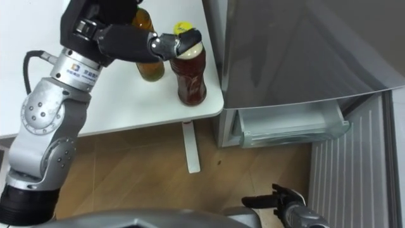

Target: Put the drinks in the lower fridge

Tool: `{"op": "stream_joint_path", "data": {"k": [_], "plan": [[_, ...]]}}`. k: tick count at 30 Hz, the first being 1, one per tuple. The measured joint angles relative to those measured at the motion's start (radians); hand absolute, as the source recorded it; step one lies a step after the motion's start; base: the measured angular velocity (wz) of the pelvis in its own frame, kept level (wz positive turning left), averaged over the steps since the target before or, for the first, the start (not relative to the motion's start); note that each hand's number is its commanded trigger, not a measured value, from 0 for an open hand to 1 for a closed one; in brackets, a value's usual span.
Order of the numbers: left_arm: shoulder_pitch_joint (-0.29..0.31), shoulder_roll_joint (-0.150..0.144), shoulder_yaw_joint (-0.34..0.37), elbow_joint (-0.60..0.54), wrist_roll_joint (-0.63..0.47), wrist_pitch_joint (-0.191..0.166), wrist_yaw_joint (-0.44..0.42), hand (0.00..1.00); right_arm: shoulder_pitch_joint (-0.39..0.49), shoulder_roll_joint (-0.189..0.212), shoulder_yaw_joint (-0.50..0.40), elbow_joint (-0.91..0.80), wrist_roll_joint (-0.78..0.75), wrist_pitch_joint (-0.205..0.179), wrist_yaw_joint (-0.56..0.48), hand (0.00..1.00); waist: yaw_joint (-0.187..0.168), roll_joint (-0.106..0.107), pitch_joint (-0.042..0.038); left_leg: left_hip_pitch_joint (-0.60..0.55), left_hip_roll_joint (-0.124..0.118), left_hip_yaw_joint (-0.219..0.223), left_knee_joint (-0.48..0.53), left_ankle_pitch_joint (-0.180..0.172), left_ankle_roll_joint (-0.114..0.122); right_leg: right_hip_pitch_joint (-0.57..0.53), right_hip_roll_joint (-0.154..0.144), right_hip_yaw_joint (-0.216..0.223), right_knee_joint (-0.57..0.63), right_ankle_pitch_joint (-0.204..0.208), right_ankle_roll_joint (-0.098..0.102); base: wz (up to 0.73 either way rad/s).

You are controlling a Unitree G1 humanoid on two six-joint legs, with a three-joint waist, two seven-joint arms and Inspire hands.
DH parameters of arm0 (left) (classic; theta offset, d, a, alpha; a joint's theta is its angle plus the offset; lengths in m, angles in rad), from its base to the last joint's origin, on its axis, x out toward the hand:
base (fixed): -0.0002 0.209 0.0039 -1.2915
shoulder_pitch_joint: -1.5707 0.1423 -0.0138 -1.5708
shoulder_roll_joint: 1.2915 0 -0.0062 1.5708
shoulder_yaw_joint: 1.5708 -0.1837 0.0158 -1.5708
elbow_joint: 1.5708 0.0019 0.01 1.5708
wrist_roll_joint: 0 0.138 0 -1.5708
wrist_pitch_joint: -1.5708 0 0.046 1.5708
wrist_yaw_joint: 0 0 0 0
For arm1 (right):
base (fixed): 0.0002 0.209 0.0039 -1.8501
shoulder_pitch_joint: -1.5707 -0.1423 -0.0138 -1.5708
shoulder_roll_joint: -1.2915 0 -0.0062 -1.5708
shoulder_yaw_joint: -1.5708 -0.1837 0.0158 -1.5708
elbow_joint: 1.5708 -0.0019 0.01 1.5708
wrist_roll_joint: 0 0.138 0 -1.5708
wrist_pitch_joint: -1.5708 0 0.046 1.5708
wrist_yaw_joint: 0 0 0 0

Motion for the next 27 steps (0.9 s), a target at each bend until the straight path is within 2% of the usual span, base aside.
{"op": "stream_joint_path", "data": {"k": [11, 27], "plan": [[0.001, 0.0, -0.026, 0.003, 0.0, 0.026, -0.082, 0.0, -0.003, 0.0, 0.0, 0.0, 0.0, 0.021, -0.001, 0.0, 0.0, -0.003, 0.0007, 0.0, 0.0, 0.0, 0.004, 0.0, 0.0, 0.001, 0.0, 0.0, 0.003, 0.0, 0.0, 0.0], [0.001, 0.0, -0.029, 0.003, 0.0, 0.04, -0.116, 0.0, -0.003, 0.001, 0.0, 0.0, 0.0, 0.021, -0.011, 0.0, -0.001, -0.009, 0.0003, 0.002, 0.0, 0.0, 0.006, 0.0, 0.0, 0.002, 0.0, 0.0, 0.003, 0.0, 0.0, 0.0]]}}
